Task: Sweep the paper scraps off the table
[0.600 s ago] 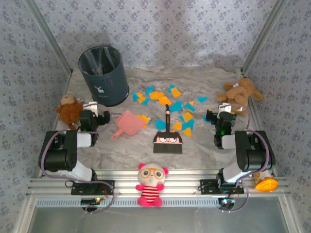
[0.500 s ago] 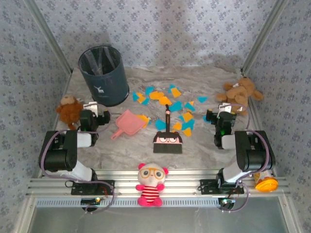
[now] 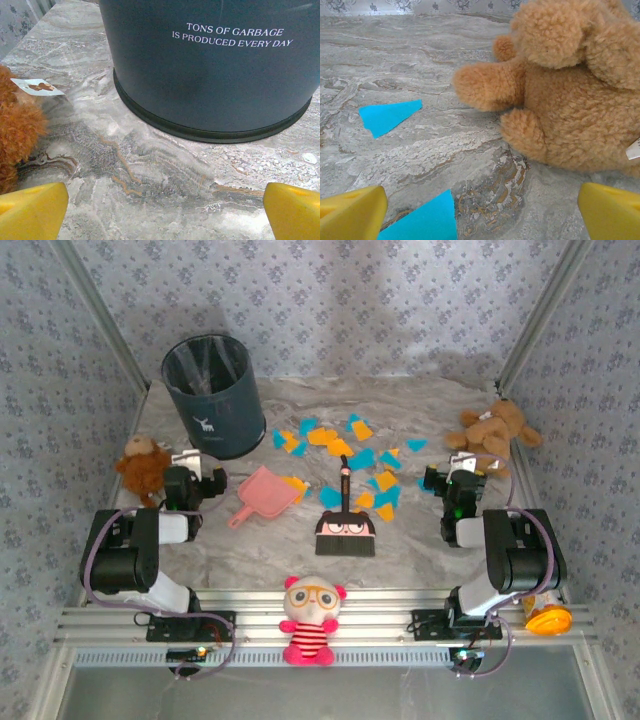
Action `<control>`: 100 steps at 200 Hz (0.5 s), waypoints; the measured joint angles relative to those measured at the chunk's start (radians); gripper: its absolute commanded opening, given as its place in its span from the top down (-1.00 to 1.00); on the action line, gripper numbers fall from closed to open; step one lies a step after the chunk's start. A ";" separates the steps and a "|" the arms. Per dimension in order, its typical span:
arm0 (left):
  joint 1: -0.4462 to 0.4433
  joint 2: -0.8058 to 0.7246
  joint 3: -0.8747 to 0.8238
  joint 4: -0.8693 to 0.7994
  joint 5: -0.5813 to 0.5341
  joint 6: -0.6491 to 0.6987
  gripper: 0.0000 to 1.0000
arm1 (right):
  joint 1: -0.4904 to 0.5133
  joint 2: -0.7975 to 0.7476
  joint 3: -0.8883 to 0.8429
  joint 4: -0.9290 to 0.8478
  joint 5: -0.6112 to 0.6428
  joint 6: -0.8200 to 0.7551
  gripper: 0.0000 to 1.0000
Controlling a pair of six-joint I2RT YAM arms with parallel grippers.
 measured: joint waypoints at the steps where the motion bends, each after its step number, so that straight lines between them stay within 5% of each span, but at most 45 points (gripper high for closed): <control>1: 0.000 0.000 0.000 0.000 0.000 0.000 -0.99 | 0.000 0.000 0.000 0.000 0.000 0.000 -1.00; 57: -0.004 -0.017 0.000 -0.017 -0.008 0.000 -0.99 | 0.001 -0.004 0.000 -0.002 -0.001 -0.004 -1.00; 100: -0.007 -0.235 -0.015 -0.142 -0.077 -0.050 -0.99 | 0.014 -0.053 -0.002 -0.019 0.015 -0.010 -1.00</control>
